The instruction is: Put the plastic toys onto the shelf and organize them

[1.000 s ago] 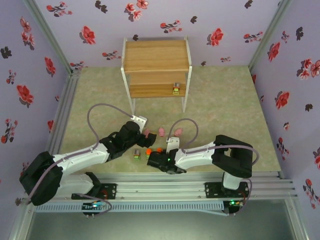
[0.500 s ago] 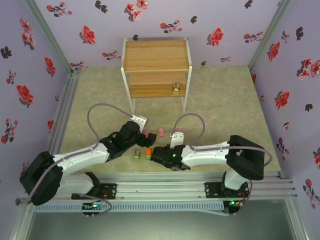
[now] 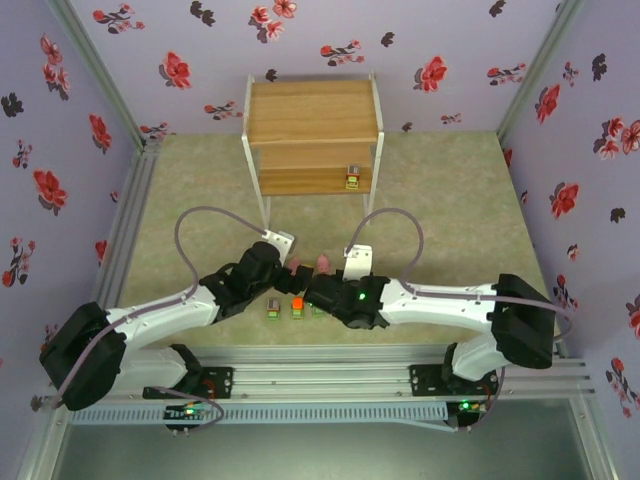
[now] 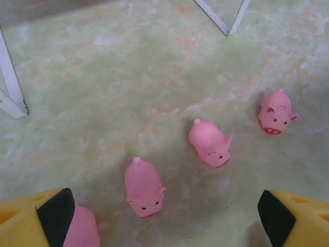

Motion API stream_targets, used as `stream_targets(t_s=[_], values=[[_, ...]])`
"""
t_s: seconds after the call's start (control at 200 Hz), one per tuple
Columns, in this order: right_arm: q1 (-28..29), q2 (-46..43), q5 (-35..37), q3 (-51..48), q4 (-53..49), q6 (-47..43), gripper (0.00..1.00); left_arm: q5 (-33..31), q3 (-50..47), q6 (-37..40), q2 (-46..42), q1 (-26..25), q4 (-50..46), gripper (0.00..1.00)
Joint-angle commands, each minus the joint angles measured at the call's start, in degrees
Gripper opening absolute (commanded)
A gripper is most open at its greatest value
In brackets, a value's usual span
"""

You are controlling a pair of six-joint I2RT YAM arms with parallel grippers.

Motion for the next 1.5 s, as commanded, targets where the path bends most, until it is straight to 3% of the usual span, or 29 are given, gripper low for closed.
stream_targets(t_s=[0.0, 0.69, 1.495], values=[[-0.8, -1.5, 3.4, 2.1, -2.0, -3.1, 0.09, 0.2, 1.5, -0.5, 0.4, 0.3, 0.6, 0.96], [-5.4, 0.2, 2.8, 11.8, 0.6, -14.4, 0.10, 0.2, 1.5, -0.3, 0.2, 0.3, 0.4, 0.96], [-17.5, 7.3, -8.4, 26.7, 3.1, -26.1, 0.10, 0.1, 1.5, -0.1, -0.7, 0.4, 0.1, 0.96]])
